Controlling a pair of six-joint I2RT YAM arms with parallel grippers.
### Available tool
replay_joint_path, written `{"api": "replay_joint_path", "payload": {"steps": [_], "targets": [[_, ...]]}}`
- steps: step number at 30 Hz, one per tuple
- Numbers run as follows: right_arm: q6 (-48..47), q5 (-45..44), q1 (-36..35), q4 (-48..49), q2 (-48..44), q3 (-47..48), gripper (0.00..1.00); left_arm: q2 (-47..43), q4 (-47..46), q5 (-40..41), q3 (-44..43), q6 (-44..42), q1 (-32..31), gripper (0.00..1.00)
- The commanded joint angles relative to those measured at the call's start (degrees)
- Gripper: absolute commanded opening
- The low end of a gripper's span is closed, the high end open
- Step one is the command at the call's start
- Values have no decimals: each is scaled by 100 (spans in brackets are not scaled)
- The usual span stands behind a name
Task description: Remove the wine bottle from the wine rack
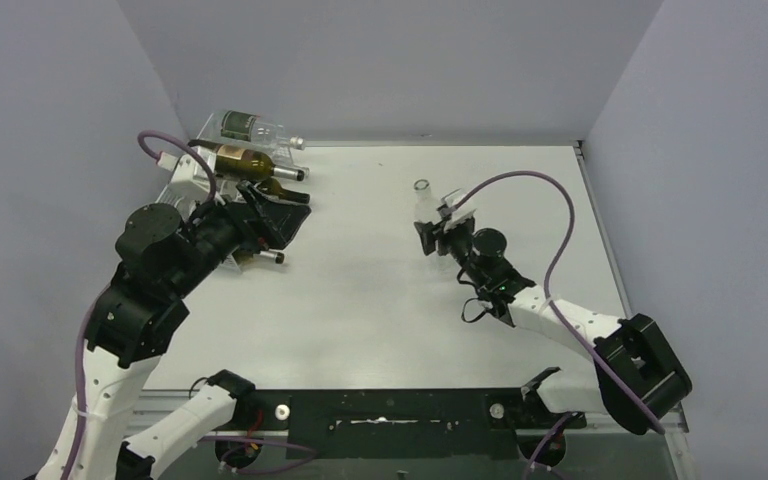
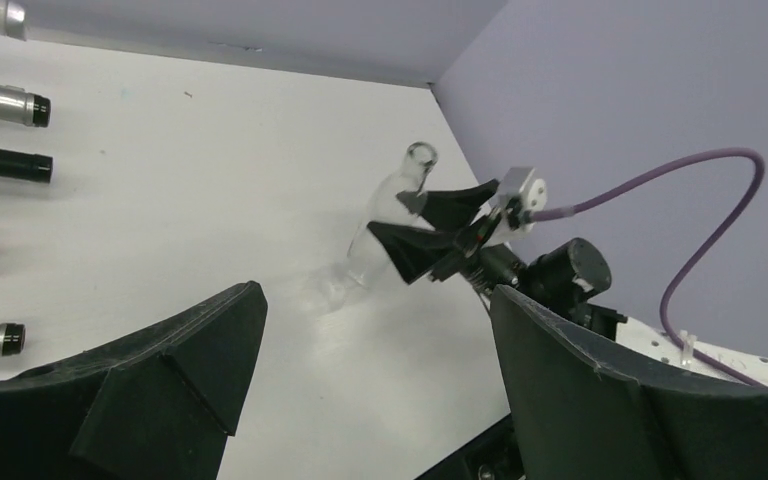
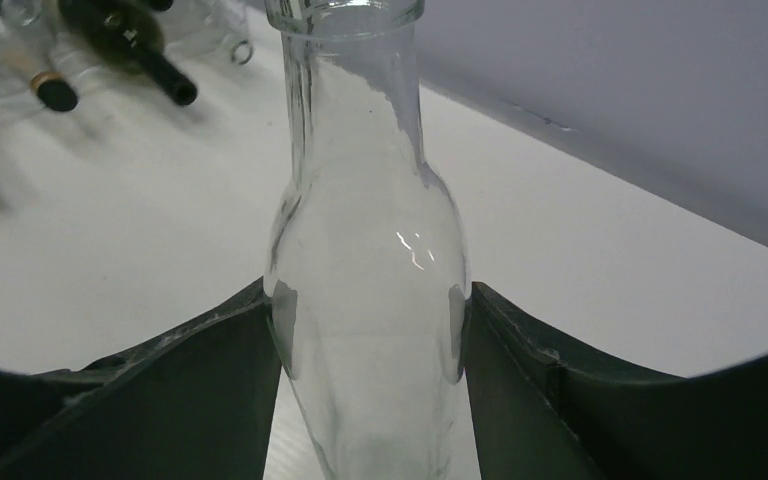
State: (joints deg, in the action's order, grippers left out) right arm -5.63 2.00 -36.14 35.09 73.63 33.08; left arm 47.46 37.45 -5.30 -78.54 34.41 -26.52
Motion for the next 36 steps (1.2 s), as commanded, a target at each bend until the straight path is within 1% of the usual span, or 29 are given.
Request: {"api": "replay_joint_path", "payload": {"steps": [1, 6, 12, 17, 21, 23, 27, 29, 36], "targets": [[664, -108, 777, 1396, -405, 121, 22, 57, -373, -21, 305, -40, 16, 84], [977, 126, 1827, 1740, -195, 231, 22, 13, -542, -134, 530, 75, 16, 84], [1289, 344, 2988, 2428, 396, 438, 21, 31, -747, -228, 695, 166, 20, 84], [1014, 329, 3417, 2885, 971, 570, 21, 29, -794, -229, 788, 162, 16, 84], [1196, 569, 3820, 3788, 1388, 338, 22, 51, -807, -249, 820, 158, 16, 84], [1310, 650, 4027, 4029, 1565, 294, 22, 68, -839, -270, 859, 178, 16, 84], [1331, 783, 4298, 4270, 1812, 209, 22, 108, -894, -303, 894, 214, 16, 84], [1406, 877, 4445, 4186, 1897, 256, 22, 138, -910, -324, 893, 228, 16, 84], [1401, 1138, 4512, 4207, 2296, 326, 23, 173, -1108, -430, 959, 345, 16, 84]]}}
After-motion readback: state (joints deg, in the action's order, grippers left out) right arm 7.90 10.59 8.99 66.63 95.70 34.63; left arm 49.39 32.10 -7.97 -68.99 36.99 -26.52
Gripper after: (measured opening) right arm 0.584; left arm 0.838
